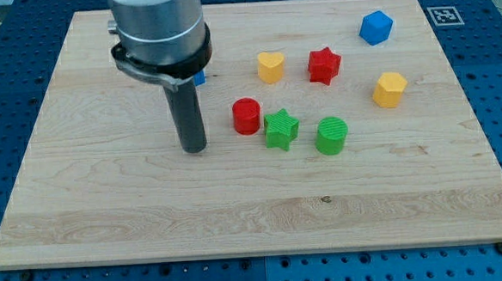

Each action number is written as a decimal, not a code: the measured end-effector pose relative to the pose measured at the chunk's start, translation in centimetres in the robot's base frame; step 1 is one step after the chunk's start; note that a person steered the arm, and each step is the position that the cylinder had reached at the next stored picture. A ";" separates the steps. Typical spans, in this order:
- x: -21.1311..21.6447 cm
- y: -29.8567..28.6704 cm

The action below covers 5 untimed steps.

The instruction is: Move your arm to the left of yellow heart

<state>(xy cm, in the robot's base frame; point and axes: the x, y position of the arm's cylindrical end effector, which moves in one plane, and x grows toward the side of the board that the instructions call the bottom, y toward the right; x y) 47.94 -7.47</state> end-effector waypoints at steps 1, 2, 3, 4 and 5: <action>-0.6 5.4; -1.5 9.4; -2.1 7.3; -3.2 3.9; -6.9 5.0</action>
<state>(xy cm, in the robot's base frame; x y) 41.03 -2.50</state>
